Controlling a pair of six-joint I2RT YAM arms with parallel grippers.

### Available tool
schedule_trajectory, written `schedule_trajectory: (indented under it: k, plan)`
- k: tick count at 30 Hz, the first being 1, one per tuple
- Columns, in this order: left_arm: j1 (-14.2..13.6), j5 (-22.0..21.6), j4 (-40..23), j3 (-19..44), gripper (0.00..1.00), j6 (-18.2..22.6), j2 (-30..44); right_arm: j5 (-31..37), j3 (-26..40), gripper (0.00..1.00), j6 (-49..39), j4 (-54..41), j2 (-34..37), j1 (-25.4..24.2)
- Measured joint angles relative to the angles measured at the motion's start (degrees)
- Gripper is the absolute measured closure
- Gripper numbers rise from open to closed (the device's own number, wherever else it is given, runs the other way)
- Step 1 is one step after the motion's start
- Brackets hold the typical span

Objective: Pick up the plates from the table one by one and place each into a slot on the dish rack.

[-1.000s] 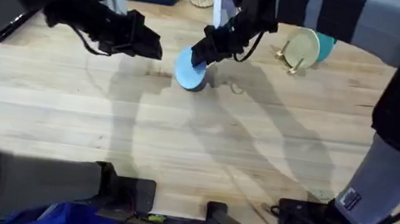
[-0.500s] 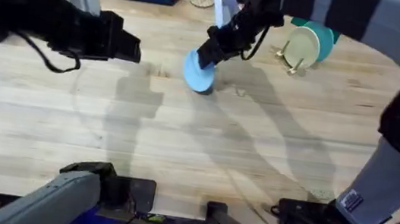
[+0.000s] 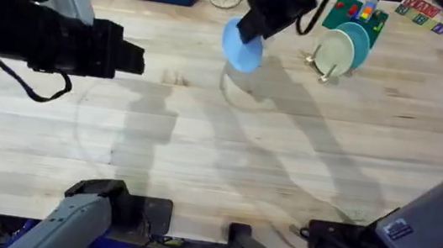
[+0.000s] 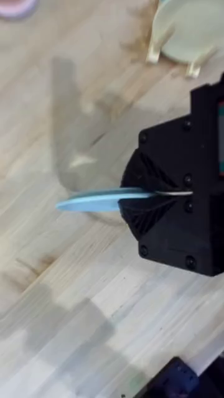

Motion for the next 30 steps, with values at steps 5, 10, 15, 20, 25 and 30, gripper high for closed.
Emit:
schedule_trajectory:
  k: [5, 10, 15, 20, 25, 30]
  plan:
    - [0.0, -0.06, -1.07, 0.0, 0.553, 0.35, 0.0, 2.74, 1.36, 0.972, -2.3, -1.67, -4.49, -0.77]
    - [0.0, -0.06, -1.12, 0.0, 0.006, 0.28, 0.0, 8.36, 1.69, 0.972, -4.27, -5.64, -11.04, -2.57]
    - [0.0, -0.06, -1.17, 0.0, 0.007, 0.31, 0.0, 12.91, 1.69, 0.972, -6.24, -7.84, -16.65, -3.71]
    - [0.0, -0.06, -2.88, 0.0, 0.007, 0.35, 0.0, 13.58, 1.69, 0.972, -7.73, -8.89, -19.83, -6.69]
    - [0.0, -0.06, -3.29, 0.0, 0.007, 0.37, 0.0, 14.04, 1.71, 0.972, -9.61, -11.81, -20.99, -11.4]
    - [0.0, -0.06, -3.33, 0.0, 0.007, 0.37, 0.0, 14.49, 1.71, 0.972, -12.51, -13.25, -20.99, -15.47]
